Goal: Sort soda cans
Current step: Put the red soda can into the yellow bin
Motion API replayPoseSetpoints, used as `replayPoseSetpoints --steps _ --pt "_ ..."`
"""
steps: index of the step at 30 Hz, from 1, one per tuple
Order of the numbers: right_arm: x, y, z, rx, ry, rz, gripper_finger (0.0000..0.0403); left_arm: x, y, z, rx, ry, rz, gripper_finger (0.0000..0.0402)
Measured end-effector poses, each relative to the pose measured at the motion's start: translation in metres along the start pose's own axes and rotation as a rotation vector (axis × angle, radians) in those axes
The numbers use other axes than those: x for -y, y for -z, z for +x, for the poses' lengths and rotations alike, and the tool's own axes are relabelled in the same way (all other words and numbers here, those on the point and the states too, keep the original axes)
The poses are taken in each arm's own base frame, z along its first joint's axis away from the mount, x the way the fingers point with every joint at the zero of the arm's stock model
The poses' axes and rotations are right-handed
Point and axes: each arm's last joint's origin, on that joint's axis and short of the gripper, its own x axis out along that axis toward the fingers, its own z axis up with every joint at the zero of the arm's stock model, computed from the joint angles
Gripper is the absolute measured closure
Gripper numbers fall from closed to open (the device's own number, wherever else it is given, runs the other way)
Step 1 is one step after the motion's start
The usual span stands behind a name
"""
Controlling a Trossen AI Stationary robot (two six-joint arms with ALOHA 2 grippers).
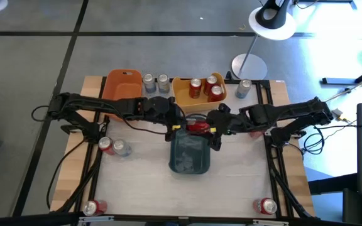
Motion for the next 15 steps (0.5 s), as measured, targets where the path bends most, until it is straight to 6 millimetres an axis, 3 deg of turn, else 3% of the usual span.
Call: replayPoseSetpoints --steps 15 --pt "0.017 -0.016 0.005 0.099 0.025 -0.025 0.0117 0.005 0.005 0.017 -0.007 -0.005 -0.01 0.04"
